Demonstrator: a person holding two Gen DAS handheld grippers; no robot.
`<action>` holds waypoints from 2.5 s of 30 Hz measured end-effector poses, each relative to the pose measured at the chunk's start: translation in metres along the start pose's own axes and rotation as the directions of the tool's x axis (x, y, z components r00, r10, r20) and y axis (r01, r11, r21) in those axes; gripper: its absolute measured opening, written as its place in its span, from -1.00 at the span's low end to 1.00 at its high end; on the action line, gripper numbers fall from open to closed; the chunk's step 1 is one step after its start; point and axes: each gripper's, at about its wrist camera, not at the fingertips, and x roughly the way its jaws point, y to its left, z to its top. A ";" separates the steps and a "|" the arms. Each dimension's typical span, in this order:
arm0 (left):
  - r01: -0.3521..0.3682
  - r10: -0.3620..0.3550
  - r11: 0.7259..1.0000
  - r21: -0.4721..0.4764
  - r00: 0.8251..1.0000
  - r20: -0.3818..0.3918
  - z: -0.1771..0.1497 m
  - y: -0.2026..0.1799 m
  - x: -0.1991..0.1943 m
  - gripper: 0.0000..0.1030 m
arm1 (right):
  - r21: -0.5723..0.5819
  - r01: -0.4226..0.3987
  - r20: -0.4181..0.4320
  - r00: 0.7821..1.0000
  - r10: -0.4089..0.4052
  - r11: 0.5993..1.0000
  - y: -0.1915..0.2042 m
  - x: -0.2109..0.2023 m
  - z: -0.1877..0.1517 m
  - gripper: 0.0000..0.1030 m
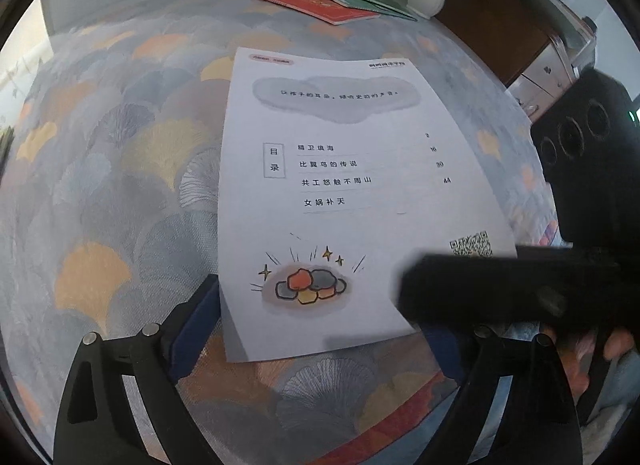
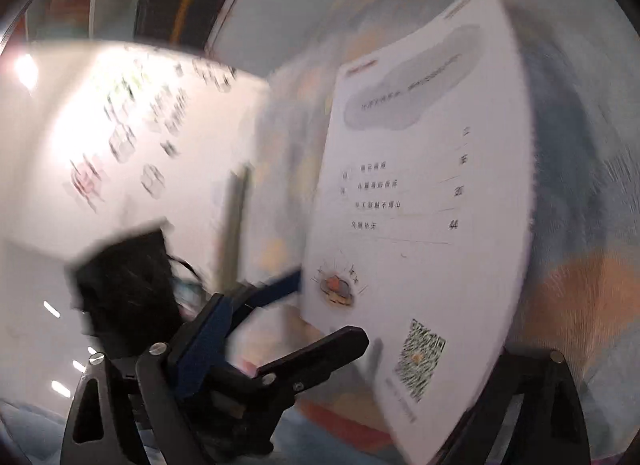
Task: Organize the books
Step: 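Grasp the white booklet with the left gripper while the right gripper holds it, then carry the white booklet to the stack at the bed end and lower it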
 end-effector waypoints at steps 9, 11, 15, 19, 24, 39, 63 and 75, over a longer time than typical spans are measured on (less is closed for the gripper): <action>-0.017 0.019 0.993 -0.114 1.000 0.022 0.004 0.007 -0.004 0.56 | 0.181 0.075 0.036 0.996 -0.083 0.981 -0.030 -0.007 0.010 -0.67; -0.023 0.025 0.992 -0.123 1.000 0.016 0.005 0.008 -0.005 0.47 | 0.095 0.156 0.031 0.987 -0.160 0.983 -0.014 -0.004 0.012 -0.69; -0.044 0.045 0.993 -0.113 0.999 0.008 0.005 0.007 -0.006 0.43 | -0.082 0.313 0.052 0.949 -0.310 0.946 0.018 0.008 0.018 -0.69; -0.035 0.035 0.993 -0.114 0.999 -0.002 0.007 0.010 -0.008 0.39 | -0.105 0.349 0.059 0.937 -0.344 0.931 0.029 0.015 0.020 -0.69; 0.025 -0.025 0.988 -0.154 1.000 0.000 0.007 0.022 -0.012 0.28 | -0.248 0.470 0.082 0.882 -0.464 0.847 0.063 0.044 0.017 -0.68; 0.020 -0.023 0.983 -0.180 1.000 -0.013 0.002 0.036 -0.014 0.26 | -0.396 0.560 0.206 0.826 -0.524 0.728 0.070 0.041 0.014 -0.68; 0.008 0.049 0.977 -0.212 0.964 0.261 0.015 0.056 -0.100 0.28 | -0.315 0.210 0.206 0.967 -0.150 0.926 0.112 0.004 0.025 -0.73; 0.009 0.127 0.947 -0.320 0.906 0.404 -0.014 0.131 -0.181 0.28 | -0.401 0.010 0.245 0.965 0.097 0.916 0.193 0.030 0.019 -0.74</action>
